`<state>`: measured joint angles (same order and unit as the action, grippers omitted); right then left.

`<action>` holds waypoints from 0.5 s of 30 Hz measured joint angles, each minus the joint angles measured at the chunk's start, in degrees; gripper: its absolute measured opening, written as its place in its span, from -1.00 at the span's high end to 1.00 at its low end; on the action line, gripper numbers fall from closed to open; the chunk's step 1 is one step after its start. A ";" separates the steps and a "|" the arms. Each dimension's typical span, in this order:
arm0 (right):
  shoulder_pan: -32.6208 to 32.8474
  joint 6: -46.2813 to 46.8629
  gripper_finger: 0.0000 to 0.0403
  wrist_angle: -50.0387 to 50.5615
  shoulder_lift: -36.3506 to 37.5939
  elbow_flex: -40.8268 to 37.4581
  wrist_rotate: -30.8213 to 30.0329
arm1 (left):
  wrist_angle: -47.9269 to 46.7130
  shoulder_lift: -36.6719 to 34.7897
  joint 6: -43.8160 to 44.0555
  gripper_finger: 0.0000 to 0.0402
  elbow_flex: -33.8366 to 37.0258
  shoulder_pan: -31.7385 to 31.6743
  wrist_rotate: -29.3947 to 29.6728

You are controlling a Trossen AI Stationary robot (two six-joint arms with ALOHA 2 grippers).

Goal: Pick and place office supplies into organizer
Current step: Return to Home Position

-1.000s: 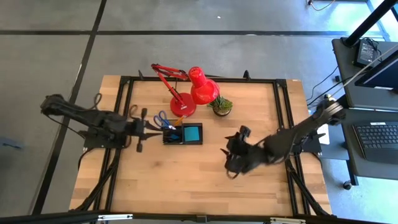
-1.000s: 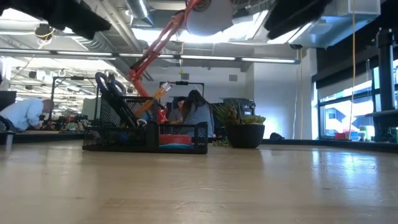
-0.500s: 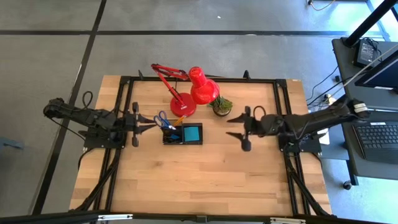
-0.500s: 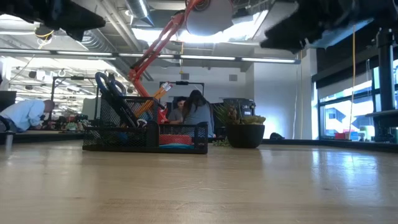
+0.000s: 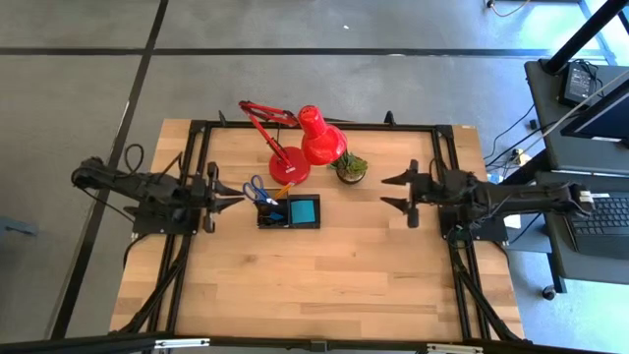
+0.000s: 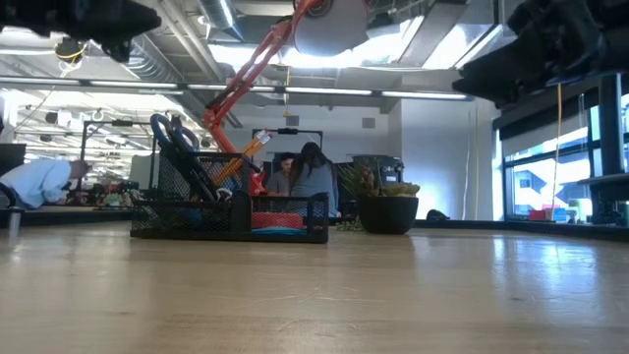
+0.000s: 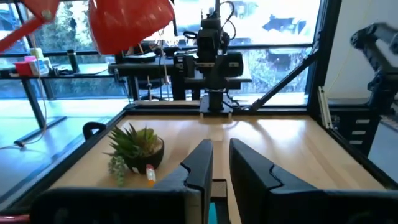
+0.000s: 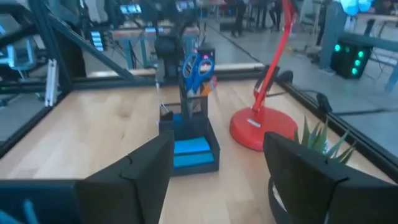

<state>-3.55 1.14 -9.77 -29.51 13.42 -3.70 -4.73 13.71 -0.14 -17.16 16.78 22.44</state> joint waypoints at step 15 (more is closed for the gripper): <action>-0.42 -1.57 -0.24 7.52 13.50 -1.82 6.14 | 8.46 -13.64 4.09 0.76 13.85 -1.92 0.57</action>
<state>-3.97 -0.43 -2.25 -16.01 11.60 2.44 3.73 0.07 3.95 -3.31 14.86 23.01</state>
